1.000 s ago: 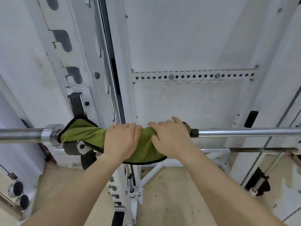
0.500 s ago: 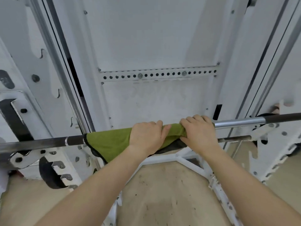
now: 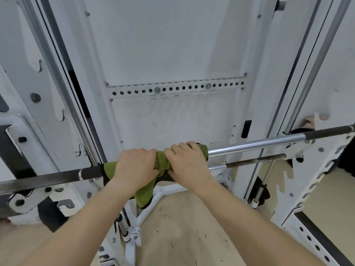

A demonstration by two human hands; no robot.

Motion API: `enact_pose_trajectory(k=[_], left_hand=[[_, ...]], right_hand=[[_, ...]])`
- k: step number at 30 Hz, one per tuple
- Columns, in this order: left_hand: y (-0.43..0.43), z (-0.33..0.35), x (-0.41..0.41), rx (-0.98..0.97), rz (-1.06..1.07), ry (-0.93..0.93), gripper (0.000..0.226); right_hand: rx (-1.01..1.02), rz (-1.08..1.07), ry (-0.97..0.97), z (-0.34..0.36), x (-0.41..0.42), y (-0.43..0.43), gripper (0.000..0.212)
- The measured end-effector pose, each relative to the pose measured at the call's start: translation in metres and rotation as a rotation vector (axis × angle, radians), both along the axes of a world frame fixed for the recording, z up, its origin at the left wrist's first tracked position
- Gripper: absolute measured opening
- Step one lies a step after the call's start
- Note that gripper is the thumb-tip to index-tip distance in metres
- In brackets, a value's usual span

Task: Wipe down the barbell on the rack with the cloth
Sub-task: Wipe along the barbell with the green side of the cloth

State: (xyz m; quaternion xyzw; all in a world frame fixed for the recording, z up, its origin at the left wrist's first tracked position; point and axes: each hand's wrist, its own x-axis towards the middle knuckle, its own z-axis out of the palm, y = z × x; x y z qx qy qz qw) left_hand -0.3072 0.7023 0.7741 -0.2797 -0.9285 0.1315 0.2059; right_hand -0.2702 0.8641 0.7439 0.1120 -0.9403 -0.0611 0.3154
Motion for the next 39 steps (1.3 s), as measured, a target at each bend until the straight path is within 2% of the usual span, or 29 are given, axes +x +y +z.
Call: enact_pose_trajectory(k=[7,13,25,28,31,34,39], left_hand=[[0.052,0.002,0.006,0.084,-0.119,-0.058,0.021],[0.121,-0.001,0.008,0.104,-0.165,-0.079,0.022],[0.301,-0.010,0.030,0.110,-0.174,0.037,0.029],[0.314,-0.016,0.028,0.139,-0.126,0.062,0.037],[0.313,-0.016,0.030,0.124,-0.111,0.073,0.035],[0.306,-0.008,0.035,0.148,-0.033,-0.028,0.033],[0.263,-0.007,0.032,0.144,0.060,-0.023,0.037]], right_hand=[[0.040,-0.129,-0.038,-0.001,0.018,0.085,0.040],[0.055,-0.221,-0.131,0.007,0.020,0.141,0.036],[0.043,-0.130,0.132,-0.010,0.034,0.311,0.023],[-0.002,-0.105,0.168,-0.012,0.033,0.322,0.018],[-0.066,-0.126,0.136,-0.012,0.034,0.314,0.017],[-0.093,-0.147,0.051,-0.005,0.037,0.308,0.020],[-0.057,-0.073,-0.090,0.008,0.035,0.272,0.025]])
